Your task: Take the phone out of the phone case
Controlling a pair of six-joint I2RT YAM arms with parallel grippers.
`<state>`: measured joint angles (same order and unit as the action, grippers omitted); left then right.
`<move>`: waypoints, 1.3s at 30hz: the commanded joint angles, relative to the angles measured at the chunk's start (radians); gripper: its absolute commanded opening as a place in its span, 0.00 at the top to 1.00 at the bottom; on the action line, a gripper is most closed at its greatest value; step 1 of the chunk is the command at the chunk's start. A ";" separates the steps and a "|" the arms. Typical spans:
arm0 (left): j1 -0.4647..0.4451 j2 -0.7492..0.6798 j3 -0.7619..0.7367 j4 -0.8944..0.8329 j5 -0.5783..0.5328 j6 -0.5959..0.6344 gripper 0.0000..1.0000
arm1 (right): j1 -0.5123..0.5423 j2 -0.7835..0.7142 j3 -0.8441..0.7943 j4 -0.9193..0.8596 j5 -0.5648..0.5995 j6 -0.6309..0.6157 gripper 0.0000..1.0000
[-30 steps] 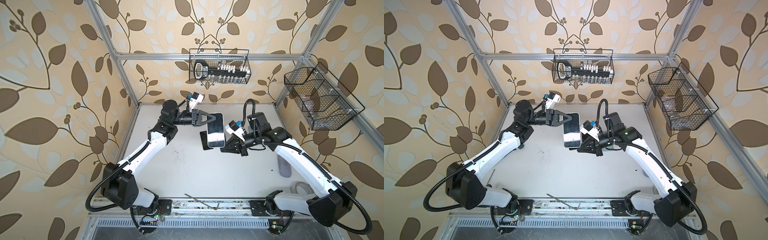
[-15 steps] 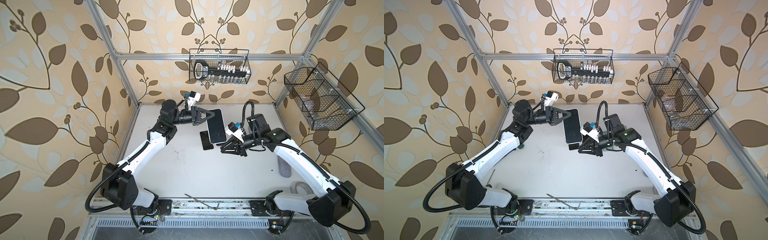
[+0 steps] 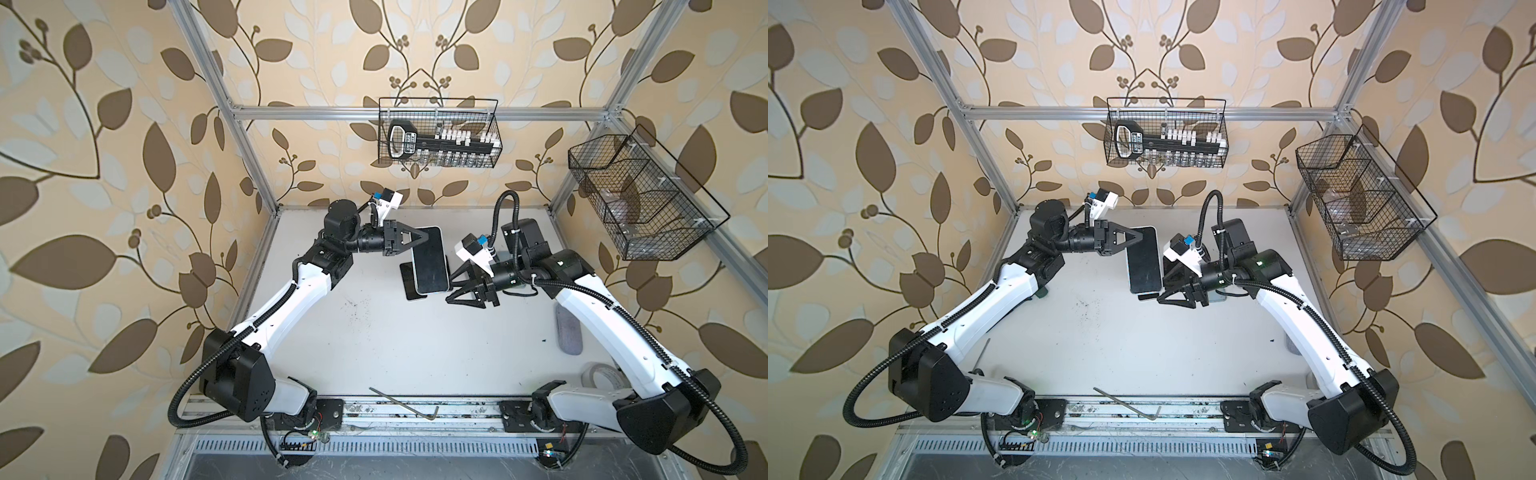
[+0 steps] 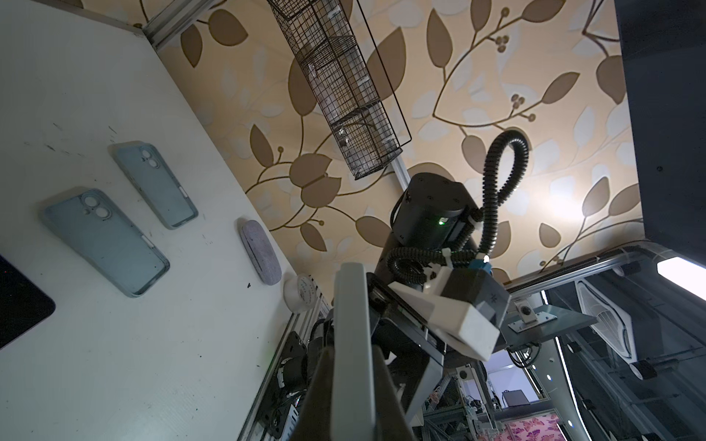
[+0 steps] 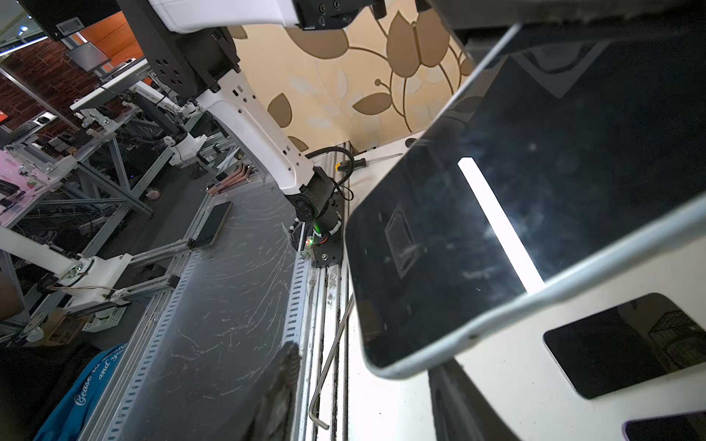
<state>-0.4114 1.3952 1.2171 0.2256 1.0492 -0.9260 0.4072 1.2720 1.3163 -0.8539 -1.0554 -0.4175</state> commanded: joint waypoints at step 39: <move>-0.018 -0.096 0.056 -0.011 0.044 0.108 1.00 | 0.022 0.135 0.077 -0.083 -0.107 -0.054 0.71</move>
<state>-0.4141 1.3499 1.2320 0.1822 1.0473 -0.8413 0.4355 1.3949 1.3514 -0.9272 -1.1343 -0.4328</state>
